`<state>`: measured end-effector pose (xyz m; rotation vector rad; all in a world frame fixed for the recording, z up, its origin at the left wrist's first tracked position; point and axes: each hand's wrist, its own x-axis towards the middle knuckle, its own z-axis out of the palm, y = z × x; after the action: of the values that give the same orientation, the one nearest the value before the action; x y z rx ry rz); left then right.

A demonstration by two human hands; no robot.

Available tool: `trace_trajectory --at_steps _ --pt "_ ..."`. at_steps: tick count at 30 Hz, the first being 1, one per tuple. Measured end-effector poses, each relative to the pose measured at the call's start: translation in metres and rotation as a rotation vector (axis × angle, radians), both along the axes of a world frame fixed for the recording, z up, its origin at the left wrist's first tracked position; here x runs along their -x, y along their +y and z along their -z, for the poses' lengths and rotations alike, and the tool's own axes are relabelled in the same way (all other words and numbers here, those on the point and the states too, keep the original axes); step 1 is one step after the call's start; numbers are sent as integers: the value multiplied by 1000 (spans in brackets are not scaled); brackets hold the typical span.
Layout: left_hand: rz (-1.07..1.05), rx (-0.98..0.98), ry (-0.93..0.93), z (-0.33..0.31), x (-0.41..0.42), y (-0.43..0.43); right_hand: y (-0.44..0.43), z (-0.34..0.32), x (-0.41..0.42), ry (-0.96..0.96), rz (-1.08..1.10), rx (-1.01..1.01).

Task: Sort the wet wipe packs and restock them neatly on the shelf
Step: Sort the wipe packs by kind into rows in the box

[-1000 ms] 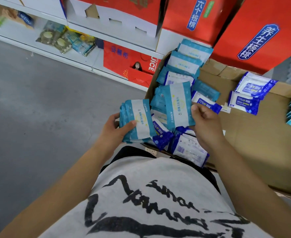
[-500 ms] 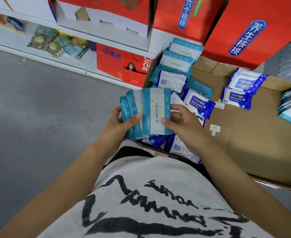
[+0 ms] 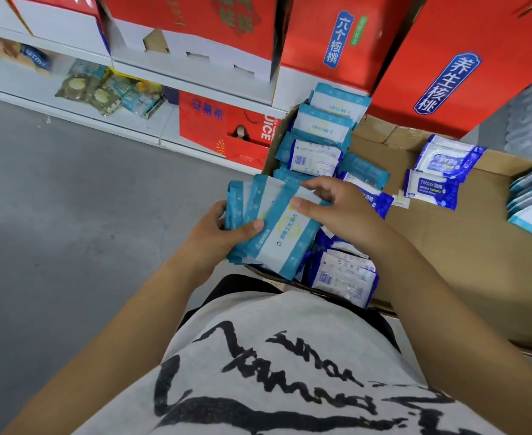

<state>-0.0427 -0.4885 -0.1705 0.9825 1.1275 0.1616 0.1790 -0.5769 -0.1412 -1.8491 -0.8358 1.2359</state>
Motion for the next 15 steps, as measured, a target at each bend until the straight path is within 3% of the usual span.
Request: trace_trajectory --at_steps 6,10,15 --pt "-222 3 -17 0 -1 5 -13 10 -15 192 396 -38" --pt "-279 18 -16 1 -6 2 -21 13 -8 367 480 -48" --pt "-317 21 19 6 -16 -6 -24 16 6 428 653 -82"
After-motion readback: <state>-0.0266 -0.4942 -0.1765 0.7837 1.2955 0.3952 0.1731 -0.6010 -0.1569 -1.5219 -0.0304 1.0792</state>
